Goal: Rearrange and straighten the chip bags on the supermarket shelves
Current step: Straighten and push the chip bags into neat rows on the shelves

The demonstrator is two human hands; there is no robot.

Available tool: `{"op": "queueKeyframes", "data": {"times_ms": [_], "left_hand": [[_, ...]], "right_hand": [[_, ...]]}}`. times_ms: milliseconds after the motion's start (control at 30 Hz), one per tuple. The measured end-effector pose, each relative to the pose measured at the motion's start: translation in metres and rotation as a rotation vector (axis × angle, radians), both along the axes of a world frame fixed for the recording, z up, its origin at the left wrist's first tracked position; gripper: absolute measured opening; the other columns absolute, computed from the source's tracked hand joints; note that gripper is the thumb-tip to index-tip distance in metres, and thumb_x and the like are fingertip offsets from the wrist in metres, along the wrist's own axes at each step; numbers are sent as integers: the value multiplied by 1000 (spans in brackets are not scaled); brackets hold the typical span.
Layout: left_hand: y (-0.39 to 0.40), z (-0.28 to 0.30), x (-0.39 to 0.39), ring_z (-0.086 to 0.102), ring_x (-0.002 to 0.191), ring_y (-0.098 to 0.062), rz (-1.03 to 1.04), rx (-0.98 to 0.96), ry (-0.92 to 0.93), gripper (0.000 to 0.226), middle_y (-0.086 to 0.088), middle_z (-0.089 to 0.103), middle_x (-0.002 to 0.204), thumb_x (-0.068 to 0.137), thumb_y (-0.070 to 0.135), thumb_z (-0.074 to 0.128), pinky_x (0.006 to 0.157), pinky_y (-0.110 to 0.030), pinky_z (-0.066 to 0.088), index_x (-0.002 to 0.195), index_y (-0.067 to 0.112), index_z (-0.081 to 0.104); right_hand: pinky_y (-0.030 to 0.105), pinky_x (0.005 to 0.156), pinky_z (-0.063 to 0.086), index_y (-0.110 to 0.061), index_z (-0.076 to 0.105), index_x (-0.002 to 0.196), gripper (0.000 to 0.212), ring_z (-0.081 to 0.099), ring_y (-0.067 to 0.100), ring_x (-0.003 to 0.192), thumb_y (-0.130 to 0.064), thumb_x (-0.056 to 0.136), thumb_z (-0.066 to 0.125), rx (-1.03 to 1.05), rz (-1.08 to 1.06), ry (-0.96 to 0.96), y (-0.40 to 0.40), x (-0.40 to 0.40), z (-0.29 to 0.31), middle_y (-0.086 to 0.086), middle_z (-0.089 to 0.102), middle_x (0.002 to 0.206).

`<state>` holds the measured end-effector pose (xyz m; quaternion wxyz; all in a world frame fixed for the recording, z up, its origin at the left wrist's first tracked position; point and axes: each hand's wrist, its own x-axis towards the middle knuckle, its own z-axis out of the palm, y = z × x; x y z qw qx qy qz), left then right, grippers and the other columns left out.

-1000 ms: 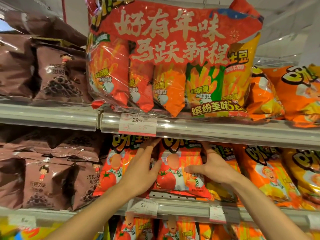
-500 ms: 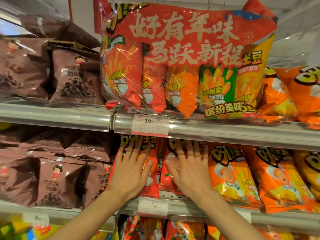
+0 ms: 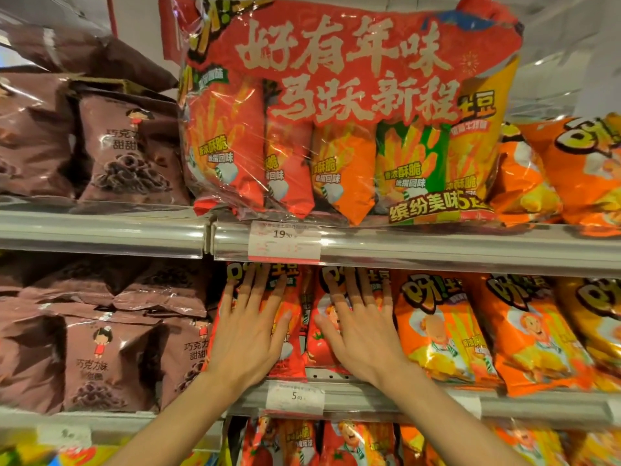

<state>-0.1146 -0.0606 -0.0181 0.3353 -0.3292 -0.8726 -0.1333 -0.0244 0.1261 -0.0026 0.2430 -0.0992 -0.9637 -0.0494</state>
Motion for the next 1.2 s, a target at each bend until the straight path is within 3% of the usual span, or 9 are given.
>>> {"op": "queueKeyframes", "data": {"times_ms": [100, 233, 333, 500, 767, 833, 933, 1100, 1200], "left_hand": [[6, 7, 14, 46, 129, -33, -51, 112, 5, 44, -11, 49, 139, 100, 42, 40, 108, -46, 33, 134, 17, 54], [38, 15, 51, 51, 112, -23, -252, 270, -61, 40, -5, 49, 121, 96, 36, 49, 92, -34, 44, 130, 16, 56], [74, 19, 79, 54, 105, -11, -374, 329, -188, 37, 5, 48, 121, 95, 38, 48, 86, -30, 48, 128, 22, 56], [139, 26, 111, 48, 115, -6, -418, 353, -419, 41, 6, 48, 122, 94, 27, 59, 96, -13, 31, 135, 25, 52], [205, 37, 114, 30, 145, -20, -322, 285, -892, 72, -1, 32, 157, 95, 31, 59, 116, -28, 25, 155, 24, 21], [213, 41, 111, 45, 132, -20, -318, 333, -970, 64, -1, 47, 145, 91, 25, 62, 108, -31, 38, 148, 26, 32], [221, 42, 109, 57, 100, -11, -336, 434, -1066, 29, 2, 61, 116, 91, 13, 64, 84, -25, 48, 107, 33, 51], [225, 45, 104, 55, 97, -14, -400, 497, -1129, 38, 1, 59, 106, 85, 0, 65, 76, -23, 46, 99, 32, 50], [226, 47, 101, 52, 75, -4, -449, 502, -1158, 43, 7, 56, 85, 82, -7, 64, 67, -20, 46, 80, 33, 49]], "right_hand": [[58, 119, 7, -21, 36, 150, 73, 28, 30, 146, -66, 98, 10, -71, 63, 105, 7, 11, 8, 9, 41, 153], [53, 100, 41, -6, 54, 130, 65, 57, 40, 110, -57, 97, 33, -184, -15, 213, 48, 40, 19, 21, 64, 115], [47, 89, 45, 0, 57, 117, 46, 57, 44, 101, -40, 94, 55, -289, -79, 226, 91, 66, 32, 25, 62, 104], [37, 93, 38, -5, 48, 130, 44, 51, 38, 119, -30, 95, 57, -404, -58, 100, 142, 103, 38, 21, 55, 124], [27, 110, 27, -18, 19, 154, 88, 28, 24, 144, -41, 87, 70, -655, 51, -124, 171, 112, 36, 10, 22, 156], [31, 111, 31, -23, 21, 154, 93, 30, 25, 144, -41, 81, 76, -667, 34, -176, 184, 110, 38, 9, 21, 158], [36, 107, 42, -29, 24, 152, 103, 43, 24, 134, -44, 68, 82, -721, 18, -234, 197, 105, 40, 7, 37, 152], [28, 77, 48, -14, 50, 127, 76, 59, 17, 101, -46, 67, 85, -781, -54, -298, 201, 91, 44, 1, 60, 116], [26, 75, 48, -17, 53, 114, 61, 58, 15, 95, -41, 69, 86, -811, -37, -285, 201, 92, 44, 0, 59, 108]]}}
